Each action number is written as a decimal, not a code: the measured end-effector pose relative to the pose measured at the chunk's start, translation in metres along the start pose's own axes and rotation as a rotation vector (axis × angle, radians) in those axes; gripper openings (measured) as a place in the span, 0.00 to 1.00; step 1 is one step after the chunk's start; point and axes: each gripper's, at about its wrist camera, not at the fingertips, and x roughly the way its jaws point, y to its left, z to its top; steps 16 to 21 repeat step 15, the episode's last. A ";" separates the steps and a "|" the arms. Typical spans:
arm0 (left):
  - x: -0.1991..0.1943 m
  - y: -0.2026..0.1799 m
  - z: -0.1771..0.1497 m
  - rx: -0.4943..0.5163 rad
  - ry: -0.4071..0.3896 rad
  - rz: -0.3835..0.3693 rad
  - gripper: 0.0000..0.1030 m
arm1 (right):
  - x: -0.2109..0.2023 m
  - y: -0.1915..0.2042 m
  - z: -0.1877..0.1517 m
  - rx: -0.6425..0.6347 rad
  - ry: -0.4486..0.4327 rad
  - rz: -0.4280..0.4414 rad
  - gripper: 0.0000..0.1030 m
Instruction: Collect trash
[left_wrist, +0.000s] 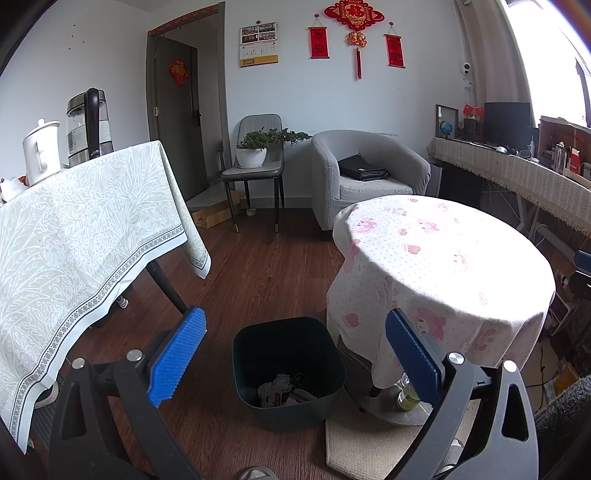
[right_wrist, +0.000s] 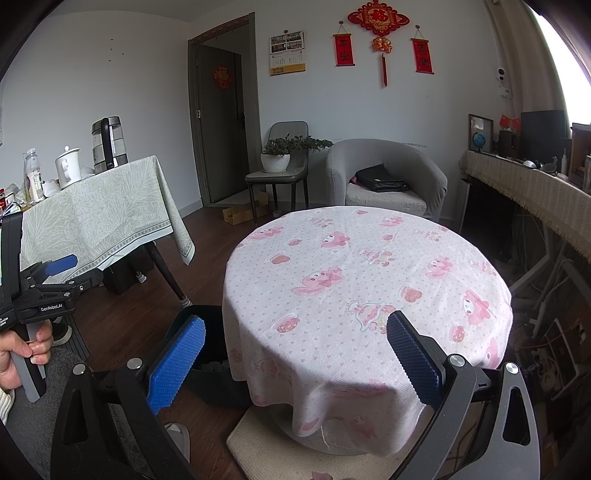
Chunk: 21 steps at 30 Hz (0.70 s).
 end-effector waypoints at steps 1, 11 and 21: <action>0.000 -0.001 0.000 0.001 0.000 0.000 0.97 | 0.000 0.000 0.000 0.000 0.000 0.000 0.97; 0.004 -0.001 -0.002 0.002 0.020 -0.006 0.97 | 0.000 -0.001 0.000 0.001 0.002 0.000 0.97; 0.003 0.001 -0.001 0.003 0.019 -0.012 0.97 | 0.000 -0.001 0.000 0.001 0.001 0.001 0.97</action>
